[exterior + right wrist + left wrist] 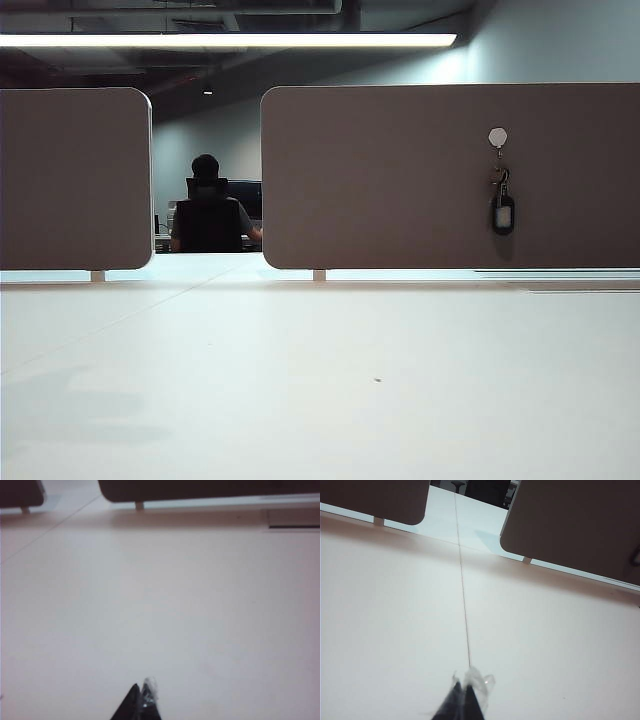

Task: Hang the bunch of keys on the hook.

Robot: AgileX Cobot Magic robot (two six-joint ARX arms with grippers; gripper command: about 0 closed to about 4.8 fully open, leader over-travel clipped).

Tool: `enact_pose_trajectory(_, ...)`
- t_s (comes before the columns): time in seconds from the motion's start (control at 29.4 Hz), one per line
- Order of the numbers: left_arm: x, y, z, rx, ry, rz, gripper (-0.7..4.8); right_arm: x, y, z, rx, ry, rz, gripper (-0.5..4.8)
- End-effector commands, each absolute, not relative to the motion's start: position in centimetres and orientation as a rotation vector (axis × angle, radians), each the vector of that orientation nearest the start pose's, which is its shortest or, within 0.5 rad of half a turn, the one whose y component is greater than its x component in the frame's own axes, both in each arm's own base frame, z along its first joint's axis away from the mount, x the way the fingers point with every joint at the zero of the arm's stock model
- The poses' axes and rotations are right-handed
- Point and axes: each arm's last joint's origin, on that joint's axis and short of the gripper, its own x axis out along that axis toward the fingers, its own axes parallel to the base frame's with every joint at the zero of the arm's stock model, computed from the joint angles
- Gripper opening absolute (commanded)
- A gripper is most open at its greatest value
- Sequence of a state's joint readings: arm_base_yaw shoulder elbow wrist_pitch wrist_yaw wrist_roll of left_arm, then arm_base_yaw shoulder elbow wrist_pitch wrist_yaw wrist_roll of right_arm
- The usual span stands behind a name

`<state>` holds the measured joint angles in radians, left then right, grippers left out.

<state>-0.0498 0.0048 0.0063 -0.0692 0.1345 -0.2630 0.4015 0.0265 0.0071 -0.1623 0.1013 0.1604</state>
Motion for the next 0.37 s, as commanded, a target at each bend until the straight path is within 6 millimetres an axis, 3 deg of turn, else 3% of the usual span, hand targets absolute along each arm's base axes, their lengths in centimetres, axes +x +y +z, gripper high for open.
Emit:
enact_pose_trajectory(0.03,9.7,-0.9,16.0,-0.264,0.085,-0.175,-0.05,9.3,2.6,15.2,0.137,0.147,0.202,0.00)
enact_pose_trajectory(0.37,9.7,-0.9,15.9,-0.264,0.088,-0.175,-0.05,9.6,-0.5,15.2,0.158,0.120,-0.138,0.00)
